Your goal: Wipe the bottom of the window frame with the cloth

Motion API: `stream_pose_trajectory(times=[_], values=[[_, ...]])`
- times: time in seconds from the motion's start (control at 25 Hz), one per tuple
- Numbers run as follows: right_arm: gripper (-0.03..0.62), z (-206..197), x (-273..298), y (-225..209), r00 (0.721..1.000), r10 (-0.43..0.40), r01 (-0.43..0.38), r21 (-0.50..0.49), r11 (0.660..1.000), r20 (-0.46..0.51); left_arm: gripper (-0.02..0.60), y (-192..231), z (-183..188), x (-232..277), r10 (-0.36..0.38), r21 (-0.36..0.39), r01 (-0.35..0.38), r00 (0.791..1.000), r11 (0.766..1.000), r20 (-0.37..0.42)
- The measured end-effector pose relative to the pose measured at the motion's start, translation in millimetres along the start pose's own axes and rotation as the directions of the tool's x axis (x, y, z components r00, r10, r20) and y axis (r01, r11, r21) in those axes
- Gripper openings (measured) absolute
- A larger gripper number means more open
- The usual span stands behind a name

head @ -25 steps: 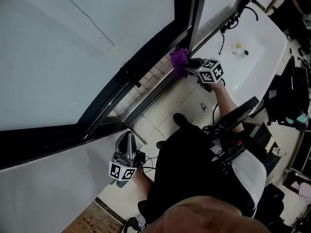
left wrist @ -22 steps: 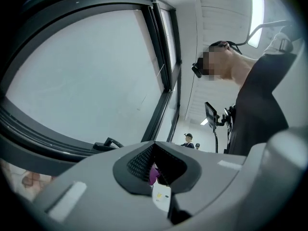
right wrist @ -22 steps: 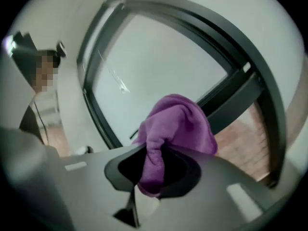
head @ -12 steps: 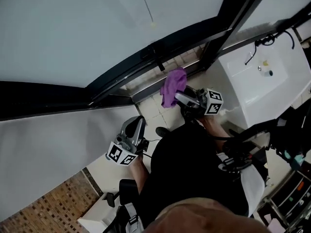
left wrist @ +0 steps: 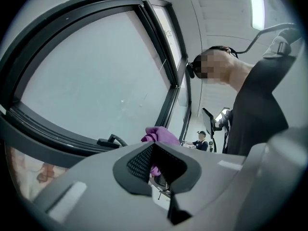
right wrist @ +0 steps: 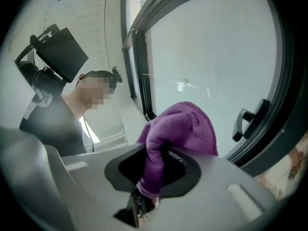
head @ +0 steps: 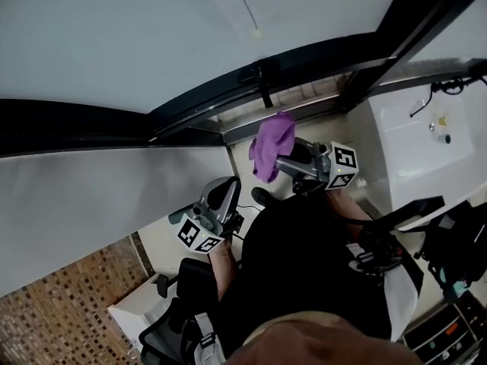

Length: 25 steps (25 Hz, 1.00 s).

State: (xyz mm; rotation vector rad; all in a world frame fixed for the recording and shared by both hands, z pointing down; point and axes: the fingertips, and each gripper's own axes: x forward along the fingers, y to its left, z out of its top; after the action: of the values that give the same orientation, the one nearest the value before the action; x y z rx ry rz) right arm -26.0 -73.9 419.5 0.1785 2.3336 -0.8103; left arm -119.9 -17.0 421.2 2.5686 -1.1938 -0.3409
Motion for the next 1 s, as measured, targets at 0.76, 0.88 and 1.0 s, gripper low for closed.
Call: stream_pose_trajectory(times=[0.76,0.88,1.0], values=[[0.064,11,-52,10,0.999,0.022,-0.023,-0.018,1.0,-0.038,0.0,-32,-16,36,0.094,0.022,-0.093,0.995,0.995,-0.042],[0.064,9,-46,16,0.997,0.031,-0.034,-0.05,0.998,-0.068,0.0,-35,-12,32,0.075,0.01,-0.075,0.997,0.997,-0.02],[0.064,7,-44,23,0.996,0.018,-0.025,-0.081,0.996,-0.082,0.0,-34,-10,22,0.059,-0.017,-0.059,0.998,0.998,0.015]])
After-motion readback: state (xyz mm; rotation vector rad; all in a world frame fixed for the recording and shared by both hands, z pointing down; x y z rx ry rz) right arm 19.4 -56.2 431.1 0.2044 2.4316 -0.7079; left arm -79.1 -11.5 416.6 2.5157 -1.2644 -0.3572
